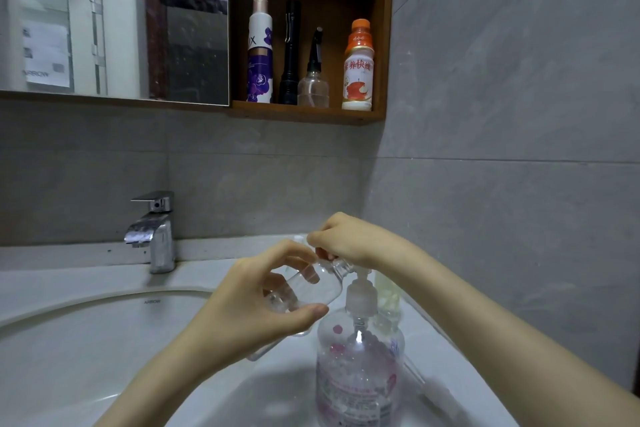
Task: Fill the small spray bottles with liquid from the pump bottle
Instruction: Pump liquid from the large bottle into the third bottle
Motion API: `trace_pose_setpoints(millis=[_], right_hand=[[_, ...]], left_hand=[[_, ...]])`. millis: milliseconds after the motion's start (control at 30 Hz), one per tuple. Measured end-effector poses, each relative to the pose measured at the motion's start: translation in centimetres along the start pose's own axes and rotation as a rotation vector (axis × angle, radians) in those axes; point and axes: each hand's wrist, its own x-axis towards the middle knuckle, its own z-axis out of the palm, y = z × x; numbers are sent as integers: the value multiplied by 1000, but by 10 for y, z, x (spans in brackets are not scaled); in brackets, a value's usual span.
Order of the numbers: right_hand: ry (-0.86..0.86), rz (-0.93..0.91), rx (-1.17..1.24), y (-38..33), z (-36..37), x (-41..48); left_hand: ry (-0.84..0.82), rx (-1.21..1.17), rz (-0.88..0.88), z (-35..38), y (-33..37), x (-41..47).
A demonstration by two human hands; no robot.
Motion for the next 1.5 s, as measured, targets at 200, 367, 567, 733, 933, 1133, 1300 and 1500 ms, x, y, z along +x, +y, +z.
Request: trace_pose_setpoints(millis=[200, 367, 567, 733, 933, 1133, 1300, 1500], right_hand=[[-48, 31, -31, 3, 6, 0], [-24, 29, -33, 5, 8, -1], [21, 25, -21, 4, 4, 0], [26, 19, -37, 3, 5, 0], [48, 3, -46, 1, 4, 0], [28, 2, -86, 0, 3, 0], [23, -9, -56, 0, 0, 0], [-44, 46, -18, 1, 4, 1]], left_hand=[[-40, 29, 9, -1, -4, 1], [-46, 32, 8, 0, -5, -1], [-32, 7, 0, 0, -4, 0], [-29, 9, 4, 0, -4, -1], [-38, 14, 5, -1, -4, 1], [-35, 5, 5, -1, -4, 0], [-31, 0, 7, 0, -4, 0], [-51, 2, 2, -3, -5, 2]])
